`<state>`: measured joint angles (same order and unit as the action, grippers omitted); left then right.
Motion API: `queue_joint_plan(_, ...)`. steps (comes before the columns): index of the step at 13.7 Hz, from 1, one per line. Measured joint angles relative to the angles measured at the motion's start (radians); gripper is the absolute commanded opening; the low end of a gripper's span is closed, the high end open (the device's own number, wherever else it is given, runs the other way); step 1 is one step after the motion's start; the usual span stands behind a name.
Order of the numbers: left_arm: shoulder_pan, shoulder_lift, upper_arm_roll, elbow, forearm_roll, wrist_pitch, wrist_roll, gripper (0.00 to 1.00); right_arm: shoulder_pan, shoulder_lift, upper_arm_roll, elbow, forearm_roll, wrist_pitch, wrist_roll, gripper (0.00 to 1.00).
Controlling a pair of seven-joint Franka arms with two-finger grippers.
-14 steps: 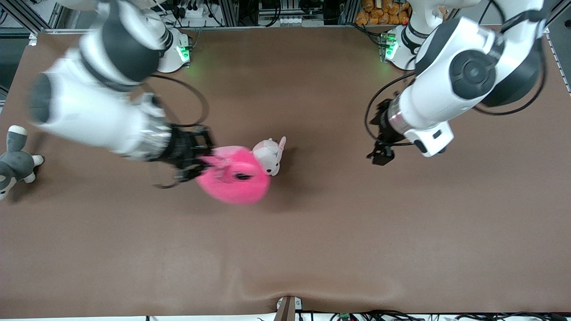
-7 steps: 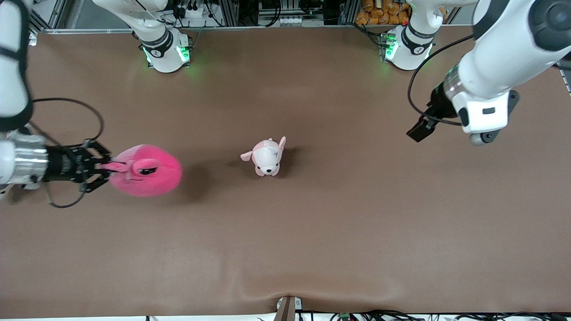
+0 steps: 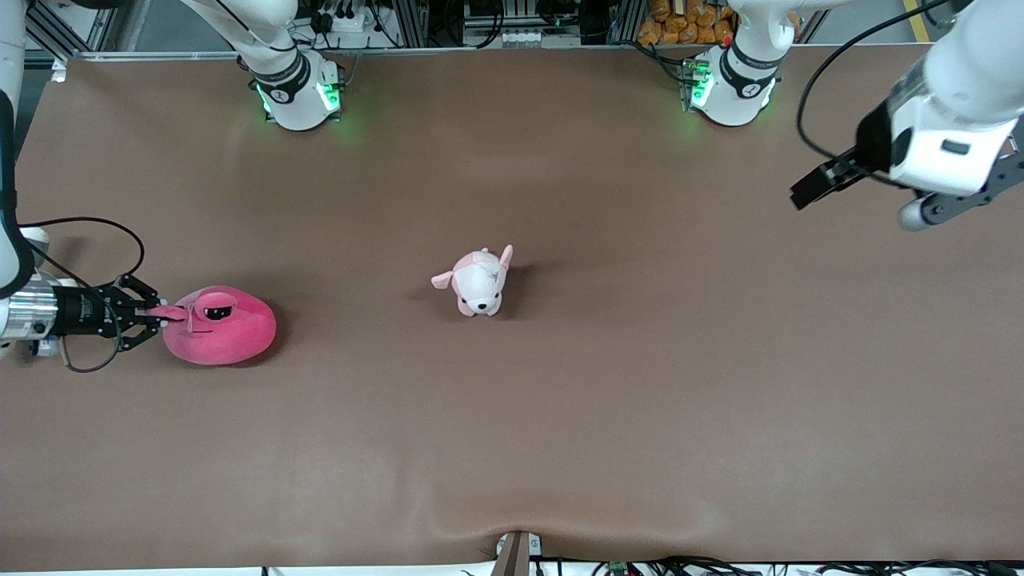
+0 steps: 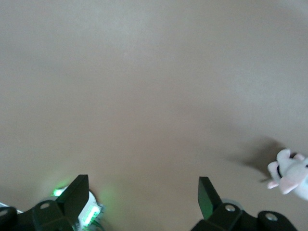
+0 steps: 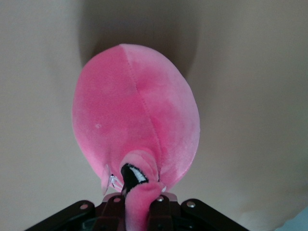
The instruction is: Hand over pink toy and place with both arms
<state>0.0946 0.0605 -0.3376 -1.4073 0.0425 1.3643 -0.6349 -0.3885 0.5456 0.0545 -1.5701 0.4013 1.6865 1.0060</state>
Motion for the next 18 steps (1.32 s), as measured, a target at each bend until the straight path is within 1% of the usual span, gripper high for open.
queue_joint_plan(1,0.022,-0.009,0.000,0.000,0.001,-0.005,0.059,1.00,-0.012,0.005,0.000,0.001,-0.007,-0.002,-0.045,1.00)
queue_joint_plan(3,0.066,-0.020,0.001,-0.001,0.002,-0.008,0.176,1.00,-0.016,0.003,0.007,0.021,-0.036,-0.039,-0.098,1.00)
queue_joint_plan(5,0.090,-0.020,0.001,-0.005,0.002,-0.008,0.226,1.00,-0.007,-0.004,0.023,0.082,-0.054,-0.077,-0.104,1.00)
queue_joint_plan(7,0.093,-0.020,0.001,-0.009,0.002,0.001,0.238,1.00,0.010,-0.016,0.034,0.184,-0.060,-0.132,-0.107,1.00)
queue_joint_plan(10,0.091,-0.020,-0.002,-0.010,0.002,0.031,0.265,1.00,0.071,-0.043,0.041,0.356,-0.086,-0.297,-0.143,1.00)
queue_joint_plan(12,0.085,-0.023,0.001,-0.019,0.002,0.053,0.284,1.00,0.119,-0.089,0.043,0.412,-0.091,-0.353,-0.162,1.00)
queue_joint_plan(13,0.066,-0.033,0.021,-0.040,0.002,0.075,0.302,1.00,0.137,-0.120,0.046,0.423,-0.091,-0.379,-0.172,1.00)
queue_joint_plan(16,-0.108,-0.101,0.210,-0.140,0.002,0.109,0.349,1.00,0.198,-0.207,0.065,0.428,-0.098,-0.446,-0.224,1.00)
queue_joint_plan(17,-0.148,-0.125,0.249,-0.166,0.002,0.109,0.363,1.00,0.220,-0.236,0.071,0.429,-0.103,-0.465,-0.272,1.00)
queue_joint_plan(18,-0.177,-0.150,0.271,-0.193,0.002,0.109,0.369,1.00,0.240,-0.271,0.075,0.429,-0.118,-0.503,-0.356,1.00)
